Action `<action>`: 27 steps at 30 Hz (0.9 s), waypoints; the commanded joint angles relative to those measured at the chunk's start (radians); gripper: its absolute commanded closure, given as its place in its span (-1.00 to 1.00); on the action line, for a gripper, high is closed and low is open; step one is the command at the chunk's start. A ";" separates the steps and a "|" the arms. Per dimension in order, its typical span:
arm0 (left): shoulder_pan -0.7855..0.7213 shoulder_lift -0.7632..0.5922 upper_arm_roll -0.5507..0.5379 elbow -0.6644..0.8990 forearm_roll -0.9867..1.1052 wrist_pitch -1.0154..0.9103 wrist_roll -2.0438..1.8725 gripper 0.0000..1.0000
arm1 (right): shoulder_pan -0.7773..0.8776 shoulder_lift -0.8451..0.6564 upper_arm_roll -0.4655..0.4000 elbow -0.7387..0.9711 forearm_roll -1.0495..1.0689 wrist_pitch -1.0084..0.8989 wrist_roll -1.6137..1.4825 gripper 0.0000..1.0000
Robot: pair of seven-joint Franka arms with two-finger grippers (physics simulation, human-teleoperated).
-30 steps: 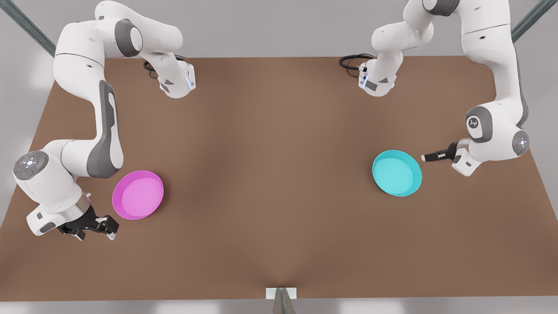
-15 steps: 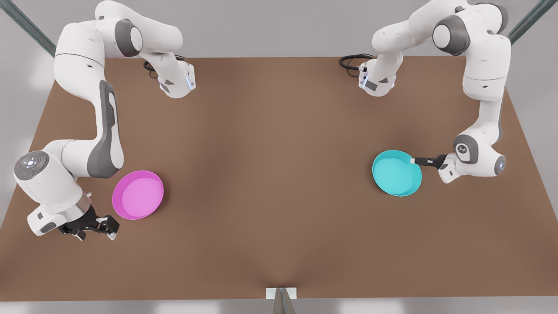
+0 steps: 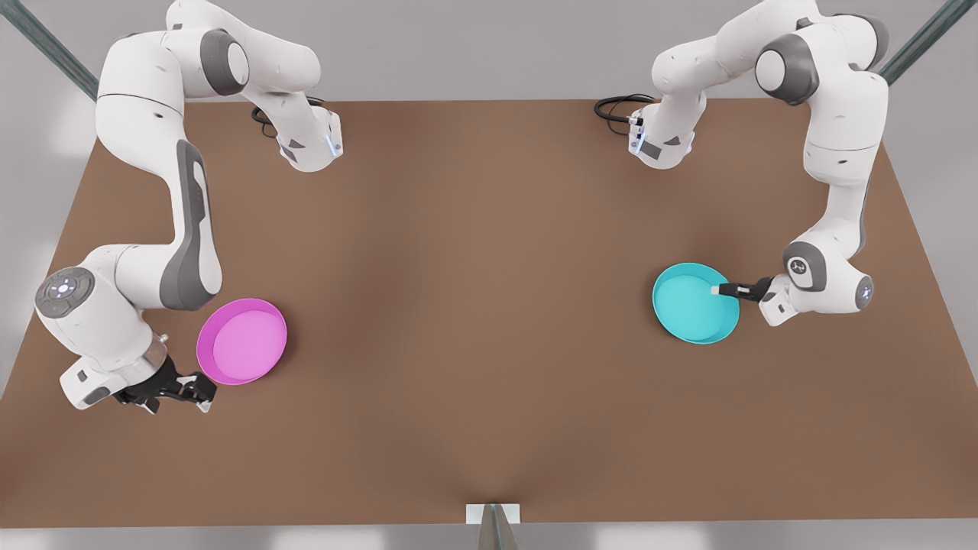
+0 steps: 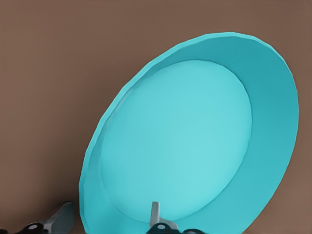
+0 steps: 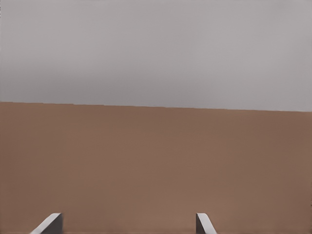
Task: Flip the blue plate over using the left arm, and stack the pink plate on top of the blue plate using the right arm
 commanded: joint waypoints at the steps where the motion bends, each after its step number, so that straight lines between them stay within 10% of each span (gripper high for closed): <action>1: -0.002 0.000 0.000 0.000 -0.008 0.001 0.001 0.38 | 0.000 -0.001 0.000 0.000 -0.001 -0.002 -0.002 -1.00; 27: -0.172 -0.155 0.011 0.008 0.055 -0.029 -0.051 0.57 | -0.006 0.004 0.000 0.002 0.000 0.004 -0.002 -1.00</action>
